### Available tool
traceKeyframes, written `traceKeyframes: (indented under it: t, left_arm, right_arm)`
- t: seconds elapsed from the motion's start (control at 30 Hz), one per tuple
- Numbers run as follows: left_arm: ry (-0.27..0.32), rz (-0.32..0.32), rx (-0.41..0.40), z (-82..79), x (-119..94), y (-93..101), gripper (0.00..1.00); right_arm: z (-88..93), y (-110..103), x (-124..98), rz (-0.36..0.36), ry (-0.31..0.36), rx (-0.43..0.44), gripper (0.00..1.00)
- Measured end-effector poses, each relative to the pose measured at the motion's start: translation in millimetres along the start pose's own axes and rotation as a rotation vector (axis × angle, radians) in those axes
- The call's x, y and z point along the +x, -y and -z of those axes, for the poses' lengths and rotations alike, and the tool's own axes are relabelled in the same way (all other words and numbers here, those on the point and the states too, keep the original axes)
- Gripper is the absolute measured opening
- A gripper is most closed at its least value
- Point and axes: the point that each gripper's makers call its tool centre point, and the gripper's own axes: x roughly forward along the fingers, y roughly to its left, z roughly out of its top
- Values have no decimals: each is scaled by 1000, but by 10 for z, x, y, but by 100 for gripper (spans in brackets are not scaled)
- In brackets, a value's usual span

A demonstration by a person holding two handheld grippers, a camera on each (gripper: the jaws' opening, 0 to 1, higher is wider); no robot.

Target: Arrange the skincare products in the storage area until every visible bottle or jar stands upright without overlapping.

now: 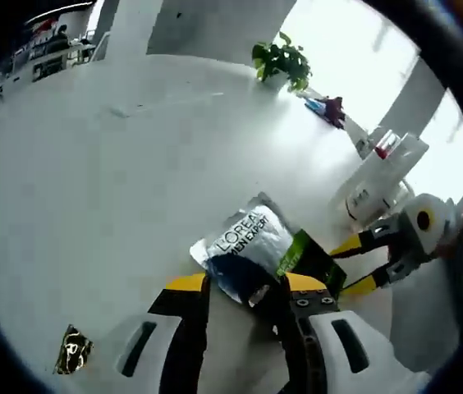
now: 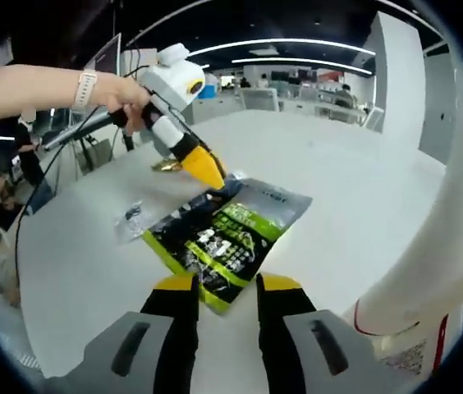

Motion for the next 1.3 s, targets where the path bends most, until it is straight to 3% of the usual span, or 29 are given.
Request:
traceKeyframes:
  t: [0.1,0.2,0.37,0.47,0.57,0.63,0.73,0.8,1.0,1.07,1.2,1.3]
  left_arm:
    - [25,8,-36,60,24,31,31]
    - [41,75,-104,98,53,144,27]
    - [65,74,-144,122,31,147,25]
    - [38,100,-160,171,34,225,22]
    - [52,97,-188,185,41,210,21]
    - [71,103,-210,184,23,217,19]
    - [170,157,-283,69,-36,267,13]
    - [196,180,-288,58,-55,324,9]
    - [152,163,-281,158,59,381,9]
    - [157,154,-319,158,65,383,8]
    - [159,151,-354,169,80,646,3]
    - [160,121,-327,146,63,628,2]
  right_arm:
    - [-14,-14,30,-8,-1,-2,25]
    - [-20,-34,39,-10,-1,-19,24]
    - [-23,1,37,-9,-3,-21,21]
    - [-23,3,38,-8,-4,-17,20]
    - [-22,3,41,-6,-4,-22,20]
    - [-21,3,37,-4,-3,-25,20]
    - [-20,0,36,-4,-1,-24,19]
    - [-18,-1,43,-6,-1,-24,19]
    - [-21,0,47,-7,0,-25,19]
    - [-21,0,40,-7,-1,-25,19]
    - [-19,5,48,-4,0,-26,19]
    - [-19,8,48,-4,4,-34,19]
